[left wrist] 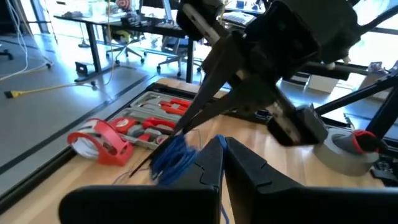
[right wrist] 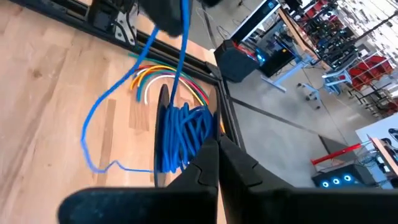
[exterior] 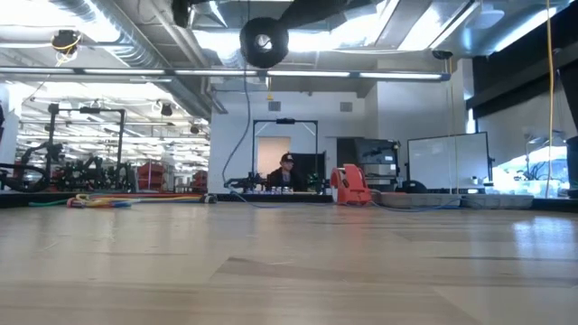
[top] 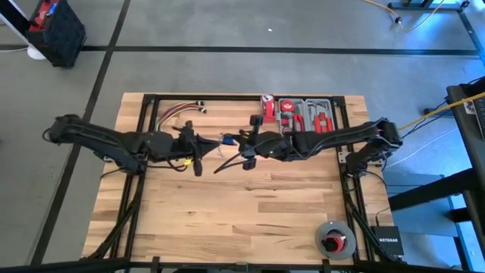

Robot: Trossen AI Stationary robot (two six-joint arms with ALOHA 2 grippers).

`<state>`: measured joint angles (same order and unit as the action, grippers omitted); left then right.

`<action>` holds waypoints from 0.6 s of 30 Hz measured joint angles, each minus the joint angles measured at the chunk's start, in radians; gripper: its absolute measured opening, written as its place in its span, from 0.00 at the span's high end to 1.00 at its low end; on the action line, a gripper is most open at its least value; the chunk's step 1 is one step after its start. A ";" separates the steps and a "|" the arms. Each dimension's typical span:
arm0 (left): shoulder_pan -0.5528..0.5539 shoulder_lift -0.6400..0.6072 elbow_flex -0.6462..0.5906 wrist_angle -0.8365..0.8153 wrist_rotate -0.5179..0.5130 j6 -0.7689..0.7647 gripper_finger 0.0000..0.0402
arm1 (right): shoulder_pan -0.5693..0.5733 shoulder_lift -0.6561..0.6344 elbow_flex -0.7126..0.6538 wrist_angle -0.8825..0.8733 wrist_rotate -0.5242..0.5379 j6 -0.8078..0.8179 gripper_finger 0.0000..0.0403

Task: Coil cords
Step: Coil the blue wire on the black spool

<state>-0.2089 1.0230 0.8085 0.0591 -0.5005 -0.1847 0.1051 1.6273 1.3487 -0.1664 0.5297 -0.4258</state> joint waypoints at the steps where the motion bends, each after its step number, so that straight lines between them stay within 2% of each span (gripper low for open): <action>1: 0.000 0.019 0.000 0.022 0.000 0.000 1.00 | 0.000 0.008 0.000 0.012 0.005 0.001 1.00; 8: -0.025 0.157 0.000 0.169 -0.004 0.036 0.98 | -0.003 0.022 -0.002 0.130 0.003 0.035 1.00; 11: -0.030 0.206 0.000 0.221 -0.037 0.074 0.98 | -0.002 0.022 -0.001 0.171 -0.005 0.060 1.00; 14: -0.030 0.230 0.001 0.253 -0.082 0.122 0.98 | -0.001 0.022 0.009 0.173 -0.016 0.095 1.00; 18: -0.020 0.232 0.001 0.257 -0.087 0.160 0.98 | 0.000 0.015 0.036 0.170 -0.026 0.104 1.00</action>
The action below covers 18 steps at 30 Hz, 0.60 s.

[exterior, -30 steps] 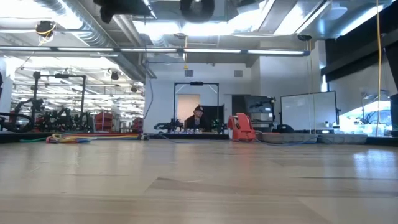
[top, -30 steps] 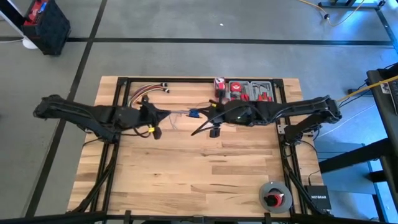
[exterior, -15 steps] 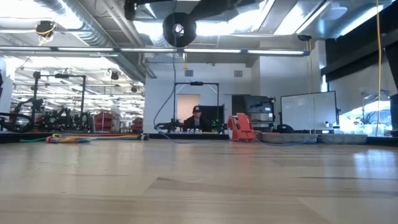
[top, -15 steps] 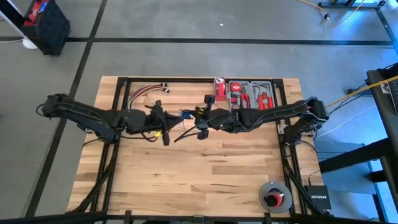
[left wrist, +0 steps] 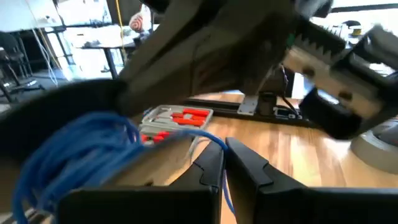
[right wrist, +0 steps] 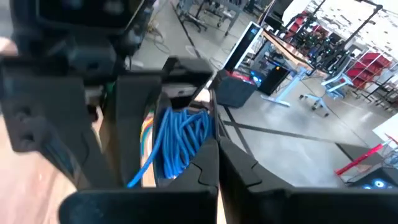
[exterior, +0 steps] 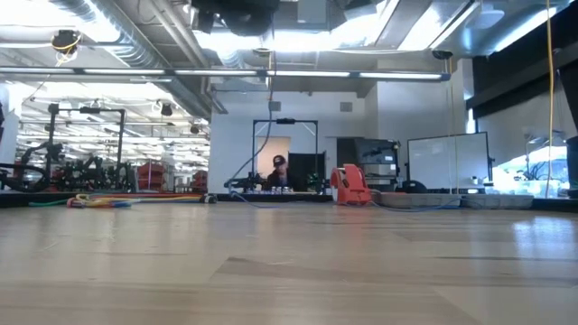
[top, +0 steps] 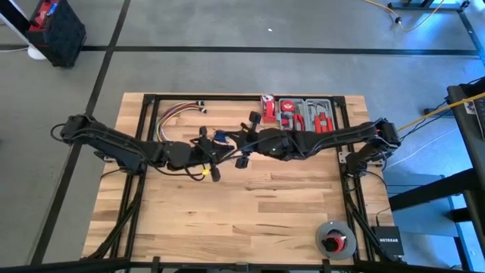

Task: Coil cords
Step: Coil the blue wire on the black spool

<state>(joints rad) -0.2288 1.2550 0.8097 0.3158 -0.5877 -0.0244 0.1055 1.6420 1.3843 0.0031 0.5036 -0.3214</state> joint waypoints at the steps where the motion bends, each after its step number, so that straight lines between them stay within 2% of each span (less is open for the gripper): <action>1: 0.003 -0.001 0.000 0.003 -0.002 0.001 0.98 | 0.000 -0.004 0.009 0.000 -0.004 0.000 1.00; 18: 0.002 -0.002 0.003 0.049 0.004 0.044 0.98 | 0.000 -0.065 0.138 -0.016 -0.052 -0.024 1.00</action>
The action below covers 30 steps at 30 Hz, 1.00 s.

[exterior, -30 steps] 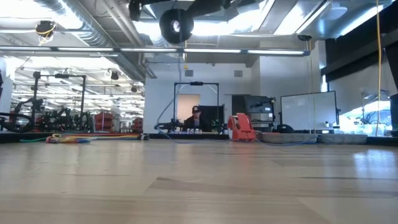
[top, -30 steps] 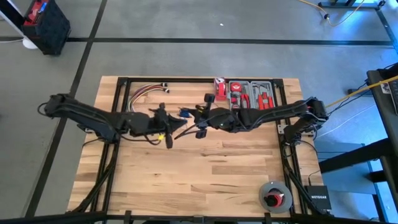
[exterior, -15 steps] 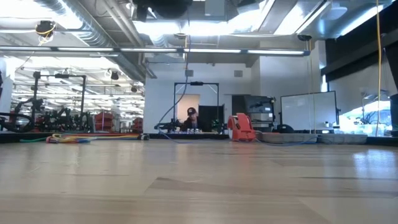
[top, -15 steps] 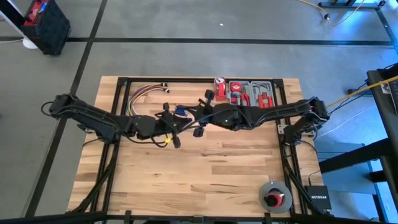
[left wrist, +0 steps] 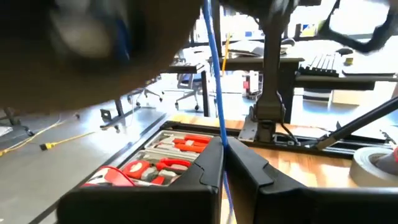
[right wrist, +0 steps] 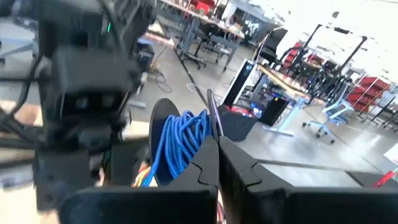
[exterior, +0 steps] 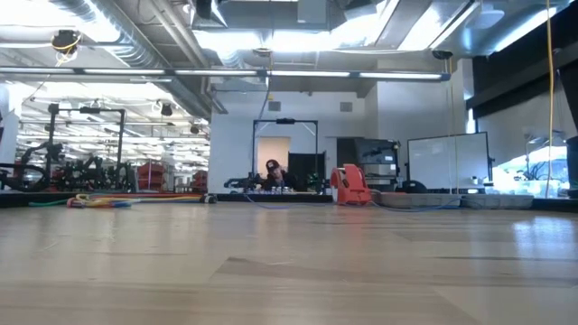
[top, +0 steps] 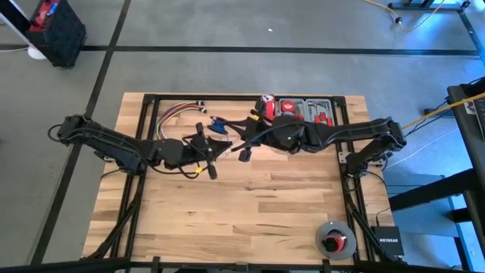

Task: Coil cords
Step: Coil the blue wire on the black spool

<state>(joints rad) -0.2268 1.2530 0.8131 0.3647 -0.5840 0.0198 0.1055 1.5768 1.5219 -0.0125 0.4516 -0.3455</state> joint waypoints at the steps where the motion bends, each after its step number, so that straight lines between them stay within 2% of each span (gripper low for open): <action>1: 0.000 0.001 0.000 -0.001 0.000 0.006 0.98 | 0.000 0.000 0.010 0.000 -0.003 -0.001 1.00; 19: 0.000 0.003 -0.004 -0.011 0.000 0.025 0.98 | 0.000 -0.004 0.227 -0.128 -0.027 -0.025 1.00; 24: 0.012 0.002 -0.004 -0.025 -0.035 0.083 0.99 | 0.008 -0.005 0.238 -0.160 -0.097 0.005 1.00; 30: 0.087 0.003 -0.005 -0.019 -0.058 0.127 1.00 | 0.058 -0.005 0.238 -0.191 -0.147 0.009 1.00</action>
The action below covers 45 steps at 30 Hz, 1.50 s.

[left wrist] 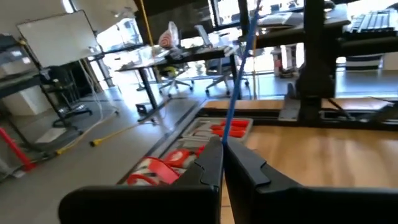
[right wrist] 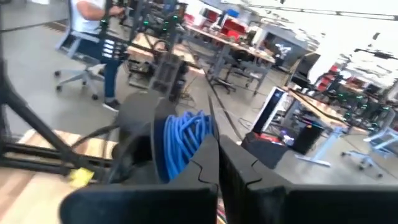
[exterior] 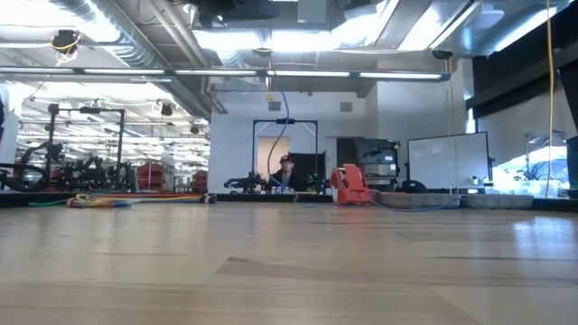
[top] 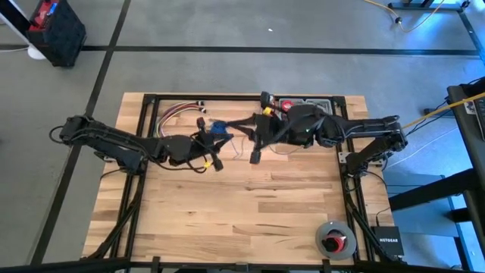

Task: Coil cords
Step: Coil the blue wire on the black spool

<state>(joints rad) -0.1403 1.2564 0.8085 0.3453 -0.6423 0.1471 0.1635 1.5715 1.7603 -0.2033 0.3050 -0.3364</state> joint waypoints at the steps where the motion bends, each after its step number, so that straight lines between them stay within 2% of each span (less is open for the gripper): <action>1: 0.011 -0.003 0.001 -0.004 0.000 0.008 1.00 | 0.010 0.000 0.000 -0.004 0.000 -0.002 1.00; 6: 0.042 -0.034 0.000 -0.069 -0.018 0.031 1.00 | 0.053 0.000 0.000 -0.091 0.038 -0.012 1.00; 10: 0.027 -0.116 -0.002 -0.226 -0.059 0.026 1.00 | 0.074 -0.001 0.000 -0.211 0.086 -0.003 1.00; 15: 0.001 -0.261 -0.002 -0.455 -0.066 -0.073 1.00 | 0.079 -0.002 0.002 -0.346 0.126 0.024 1.00; 19: -0.012 -0.348 -0.002 -0.525 -0.041 -0.152 1.00 | 0.077 0.020 0.002 -0.423 0.147 0.043 1.00; 26: -0.030 -0.382 -0.002 -0.482 0.030 -0.274 1.00 | 0.036 0.126 0.001 -0.452 0.167 0.029 1.00; 30: -0.062 -0.381 -0.002 -0.476 0.069 -0.352 1.00 | 0.007 0.188 0.001 -0.446 0.308 0.021 1.00; 32: -0.084 -0.378 -0.002 -0.465 0.079 -0.376 1.00 | -0.011 0.215 0.001 -0.434 0.346 0.022 1.00; 38: -0.124 -0.315 -0.001 -0.383 0.079 -0.395 1.00 | -0.041 0.247 0.000 -0.309 0.345 0.018 1.00; 45: -0.127 -0.185 -0.001 -0.193 0.074 -0.315 1.00 | -0.045 0.252 -0.001 -0.233 0.254 0.018 1.00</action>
<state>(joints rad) -0.2674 1.0712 0.8078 0.1522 -0.5682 -0.1683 0.1186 1.8236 1.7596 -0.4359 0.5592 -0.3182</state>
